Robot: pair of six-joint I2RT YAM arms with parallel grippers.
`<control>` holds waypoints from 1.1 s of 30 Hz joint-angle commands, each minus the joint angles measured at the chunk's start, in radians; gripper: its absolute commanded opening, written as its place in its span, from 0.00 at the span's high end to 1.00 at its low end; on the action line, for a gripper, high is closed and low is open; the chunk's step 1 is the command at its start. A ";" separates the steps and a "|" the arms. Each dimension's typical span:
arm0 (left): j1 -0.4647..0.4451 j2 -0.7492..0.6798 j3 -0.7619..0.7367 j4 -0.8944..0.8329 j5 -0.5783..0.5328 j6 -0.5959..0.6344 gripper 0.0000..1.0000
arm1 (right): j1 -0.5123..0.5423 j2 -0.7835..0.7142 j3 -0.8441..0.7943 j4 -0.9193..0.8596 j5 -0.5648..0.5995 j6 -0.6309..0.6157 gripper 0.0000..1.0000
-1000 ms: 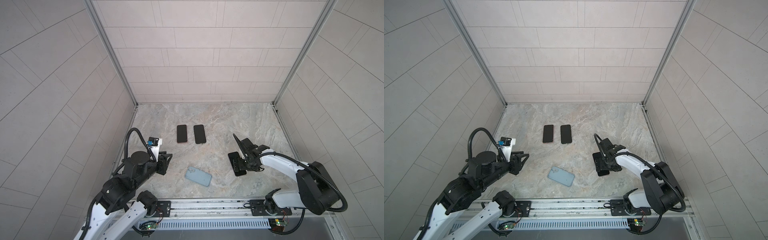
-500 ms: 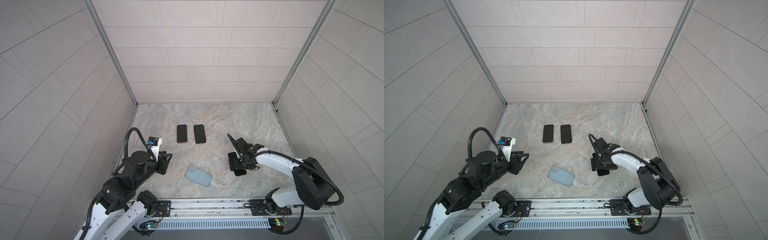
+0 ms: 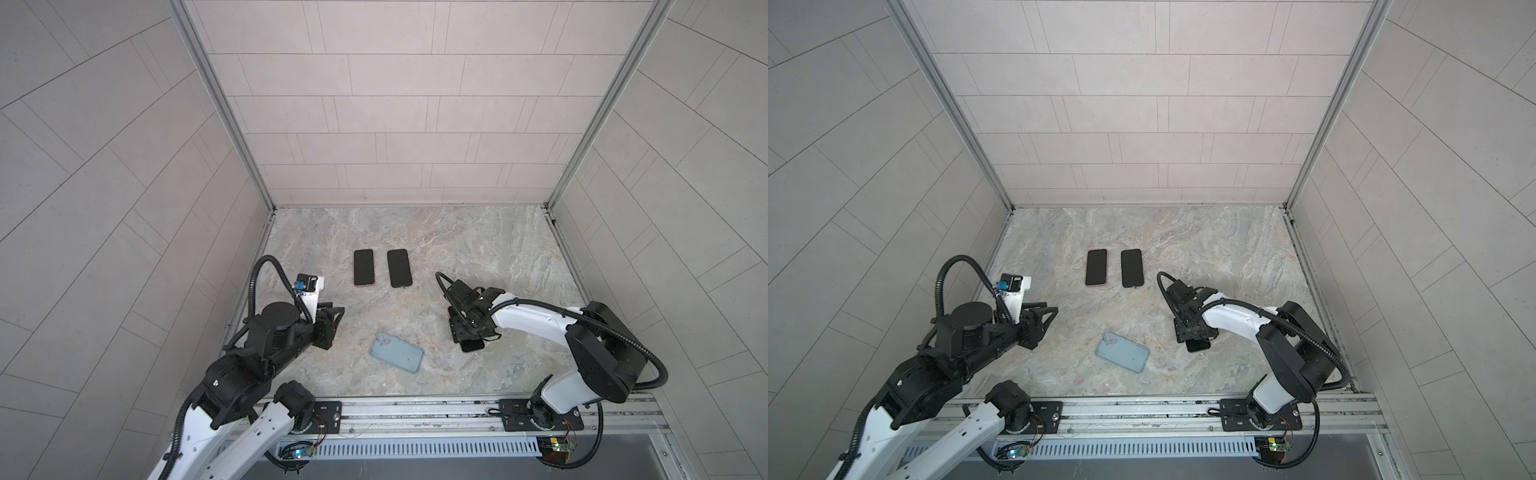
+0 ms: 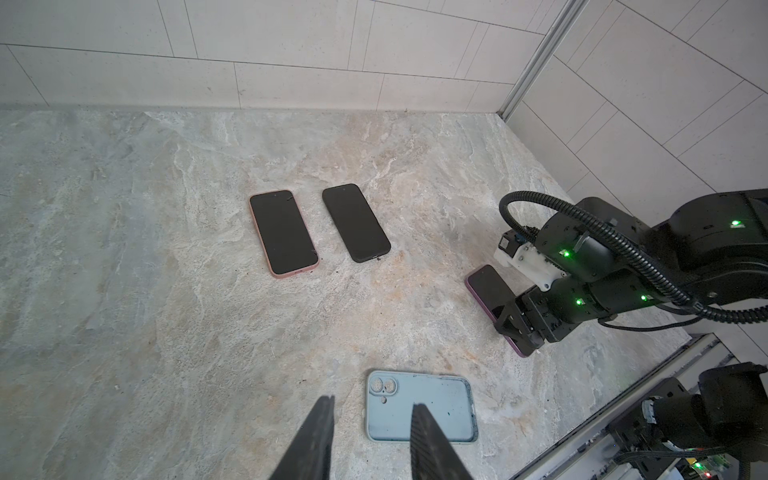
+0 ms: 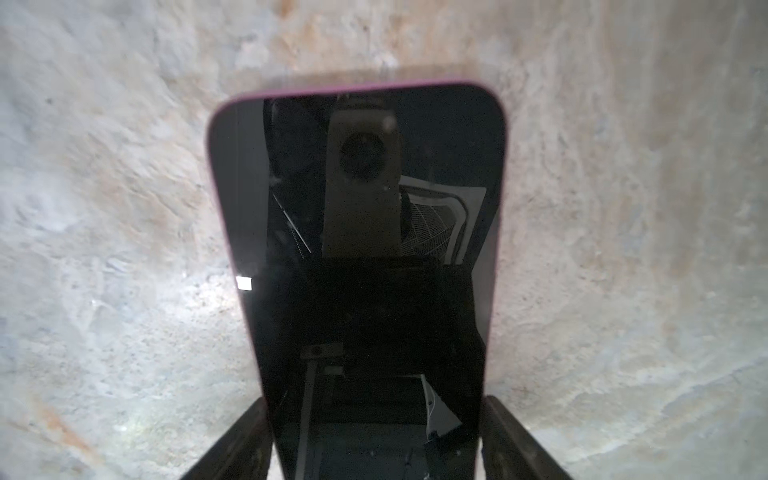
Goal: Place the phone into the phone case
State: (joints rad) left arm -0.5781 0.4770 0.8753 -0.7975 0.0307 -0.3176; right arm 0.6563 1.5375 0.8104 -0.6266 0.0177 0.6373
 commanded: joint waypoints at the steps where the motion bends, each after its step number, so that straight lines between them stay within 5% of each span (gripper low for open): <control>1: 0.004 -0.004 -0.009 0.015 0.003 -0.002 0.64 | -0.001 0.003 -0.040 -0.023 0.047 0.022 0.29; 8: 0.004 0.024 -0.013 0.034 0.038 -0.023 0.63 | 0.004 -0.145 0.007 -0.002 -0.078 -0.083 0.52; 12: 0.004 0.040 -0.098 0.185 0.136 -0.157 0.59 | 0.026 -0.208 0.045 0.004 -0.133 -0.118 0.59; 23: -0.002 0.224 -0.304 0.683 0.347 -0.594 0.56 | 0.231 -0.224 0.169 0.046 -0.185 -0.114 0.64; 33: -0.021 0.371 -0.355 0.863 0.440 -0.776 0.51 | 0.303 -0.188 0.277 0.049 -0.203 -0.103 0.65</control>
State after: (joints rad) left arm -0.5896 0.8310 0.5468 -0.0525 0.4282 -0.9966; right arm 0.9489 1.3357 1.0595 -0.5785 -0.1852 0.5304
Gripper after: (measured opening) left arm 0.493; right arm 0.395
